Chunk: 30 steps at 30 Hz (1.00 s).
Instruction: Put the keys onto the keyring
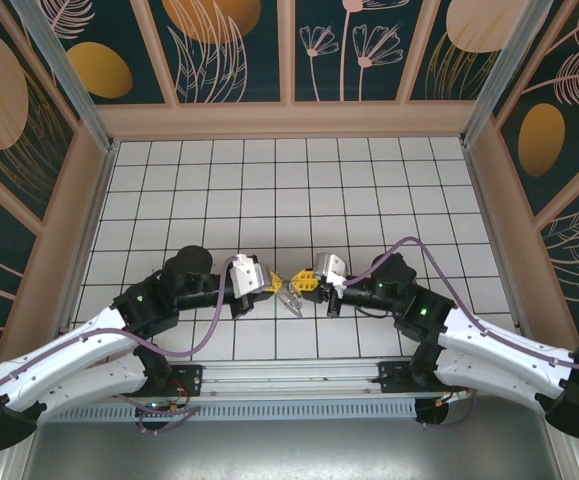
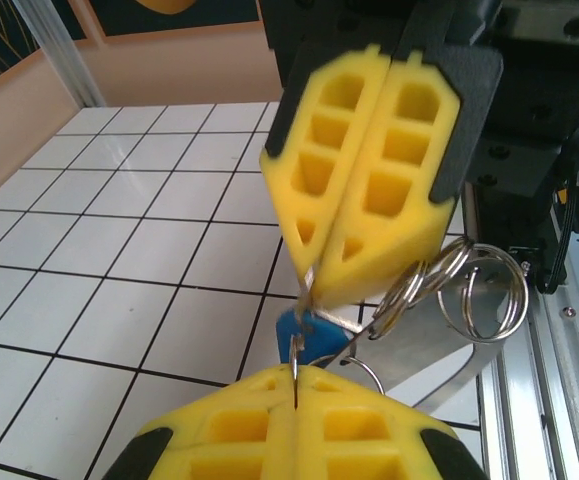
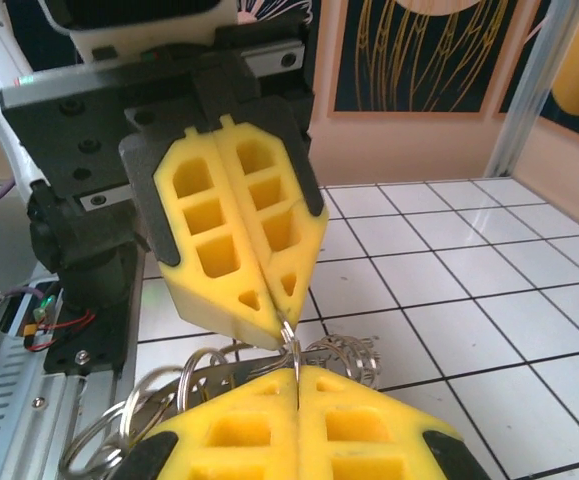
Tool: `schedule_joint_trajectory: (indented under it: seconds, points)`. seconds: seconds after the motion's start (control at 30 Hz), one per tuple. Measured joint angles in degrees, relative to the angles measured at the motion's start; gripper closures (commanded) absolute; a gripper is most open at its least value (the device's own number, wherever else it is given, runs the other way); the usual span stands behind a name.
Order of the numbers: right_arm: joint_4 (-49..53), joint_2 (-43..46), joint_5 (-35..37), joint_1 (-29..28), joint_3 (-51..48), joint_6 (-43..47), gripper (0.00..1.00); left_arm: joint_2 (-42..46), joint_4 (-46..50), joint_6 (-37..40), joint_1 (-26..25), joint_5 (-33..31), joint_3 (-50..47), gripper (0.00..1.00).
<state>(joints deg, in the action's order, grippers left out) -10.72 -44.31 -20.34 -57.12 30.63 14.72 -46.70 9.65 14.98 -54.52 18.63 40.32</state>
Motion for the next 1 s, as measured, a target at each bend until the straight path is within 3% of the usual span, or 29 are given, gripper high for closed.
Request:
schedule_joint_trajectory:
  seconds: [1.0]
  points:
    - [2.16, -1.92, -1.64, -0.42, 1.27, 1.49, 1.00, 0.70, 1.33, 0.04, -0.57, -1.11, 0.00, 1.00]
